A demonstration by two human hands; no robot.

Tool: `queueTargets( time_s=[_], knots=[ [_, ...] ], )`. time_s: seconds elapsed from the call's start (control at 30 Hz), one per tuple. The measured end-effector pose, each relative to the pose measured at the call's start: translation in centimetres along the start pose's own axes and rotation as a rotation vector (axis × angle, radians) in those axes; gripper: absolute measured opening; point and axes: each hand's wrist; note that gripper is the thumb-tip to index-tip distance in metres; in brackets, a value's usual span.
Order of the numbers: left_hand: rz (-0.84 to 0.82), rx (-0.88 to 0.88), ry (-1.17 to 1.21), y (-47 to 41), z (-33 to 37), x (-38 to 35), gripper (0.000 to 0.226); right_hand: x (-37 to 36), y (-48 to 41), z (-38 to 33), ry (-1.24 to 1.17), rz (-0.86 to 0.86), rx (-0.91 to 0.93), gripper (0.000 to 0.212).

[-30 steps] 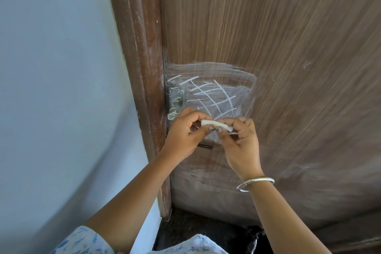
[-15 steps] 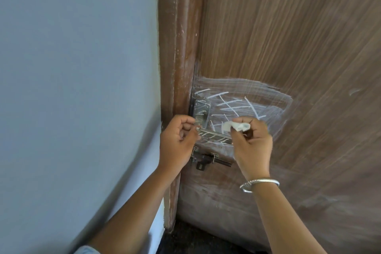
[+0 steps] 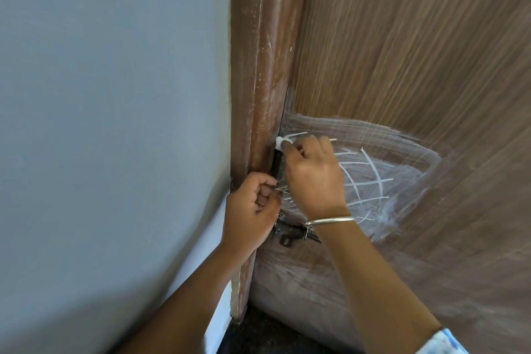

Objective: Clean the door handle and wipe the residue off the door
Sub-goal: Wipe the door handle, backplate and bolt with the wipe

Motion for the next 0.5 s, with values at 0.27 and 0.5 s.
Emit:
queueTargets(
  time_s=[0.27, 0.5],
  knots=[
    [0.012, -0.03, 0.02, -0.1, -0.9, -0.3, 0.024, 0.4, 0.2, -1.6, 0.041, -0.228, -0.145, 0.038],
    [0.045, 0.001, 0.042, -0.5, -1.4, -0.2, 0.027, 1.0, 0.4, -0.6, 0.048, -0.197, -0.216, 0.026]
  ],
)
Point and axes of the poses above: each hand's wrist, its own y-axis away from the middle knuckle, its own x-axis out of the back of the hand, z = x × y, and after that the axes turned 2 degrees about y, right-handed
